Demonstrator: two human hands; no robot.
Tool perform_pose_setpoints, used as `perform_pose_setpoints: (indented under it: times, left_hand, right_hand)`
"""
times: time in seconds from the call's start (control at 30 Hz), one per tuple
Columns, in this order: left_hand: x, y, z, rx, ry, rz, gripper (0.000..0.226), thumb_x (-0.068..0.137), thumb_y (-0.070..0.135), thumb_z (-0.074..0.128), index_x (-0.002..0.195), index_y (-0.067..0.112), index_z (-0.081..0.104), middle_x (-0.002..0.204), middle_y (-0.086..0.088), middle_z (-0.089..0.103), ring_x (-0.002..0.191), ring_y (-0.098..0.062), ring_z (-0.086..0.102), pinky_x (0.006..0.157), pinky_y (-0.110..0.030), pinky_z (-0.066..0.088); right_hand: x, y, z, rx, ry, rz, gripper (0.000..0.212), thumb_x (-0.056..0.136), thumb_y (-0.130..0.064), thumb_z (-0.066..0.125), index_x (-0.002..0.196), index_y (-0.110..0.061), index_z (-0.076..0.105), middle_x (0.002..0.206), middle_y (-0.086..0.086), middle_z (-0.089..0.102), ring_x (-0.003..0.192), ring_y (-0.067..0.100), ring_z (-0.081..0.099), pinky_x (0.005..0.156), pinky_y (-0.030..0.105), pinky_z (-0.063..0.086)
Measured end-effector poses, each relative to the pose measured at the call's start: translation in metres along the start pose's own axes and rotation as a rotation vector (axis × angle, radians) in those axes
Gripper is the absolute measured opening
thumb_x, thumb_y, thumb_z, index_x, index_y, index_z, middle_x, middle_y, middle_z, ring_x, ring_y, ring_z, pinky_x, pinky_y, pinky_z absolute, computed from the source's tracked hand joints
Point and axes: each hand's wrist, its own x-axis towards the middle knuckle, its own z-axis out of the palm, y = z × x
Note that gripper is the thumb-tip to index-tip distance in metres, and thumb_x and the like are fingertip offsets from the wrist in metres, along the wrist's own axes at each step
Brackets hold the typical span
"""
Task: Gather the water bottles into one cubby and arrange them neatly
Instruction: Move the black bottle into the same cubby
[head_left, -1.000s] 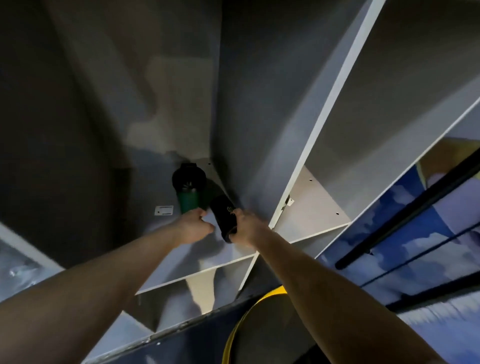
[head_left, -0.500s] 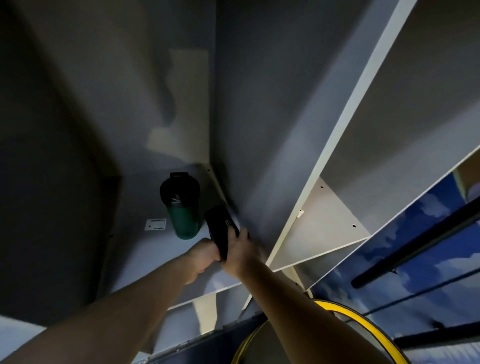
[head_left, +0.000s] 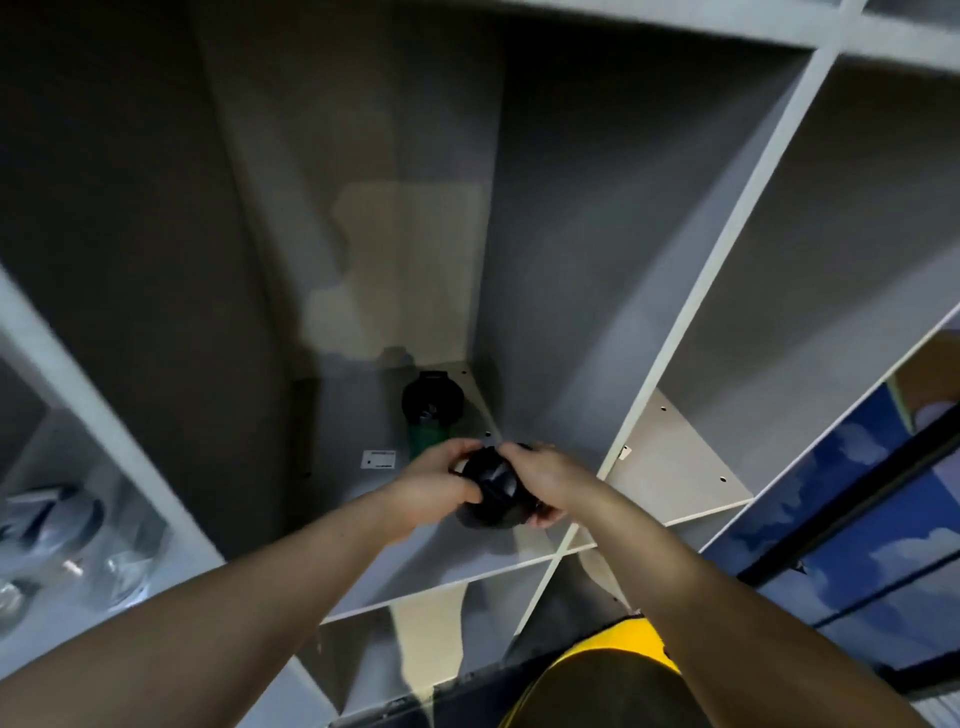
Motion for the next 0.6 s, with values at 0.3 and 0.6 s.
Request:
perform_pose_setpoints:
  times: [0.3,0.6]
  left_hand:
    - [-0.144,0.012,-0.068,0.249,-0.199,0.232,0.081,0.063,0.003,0.086,0.133,0.020,0.049,0.109,0.011,0.066,0.097,0.001,0.062,0.086,-0.007,0.049]
    - [-0.300,-0.016,-0.190,0.511,-0.045,0.371,0.075,0.049,0.051,0.085,0.118,0.041,0.058,0.105,0.019,0.070,0.098,0.002,0.066,0.091,-0.032,0.056]
  right_hand:
    - [-0.150,-0.069,0.040,-0.192,-0.054,-0.012,0.079,0.089,-0.077,0.029,0.106,-0.007,0.060,0.066,0.018,0.064,0.046,0.022,0.061,0.049,0.027,0.053]
    - [-0.282,-0.146,0.146,-0.211,-0.035,-0.174,0.091,0.085,-0.083,0.024,0.092,-0.003,0.068,0.064,0.015,0.067,0.049,0.023,0.062,0.053,0.028,0.053]
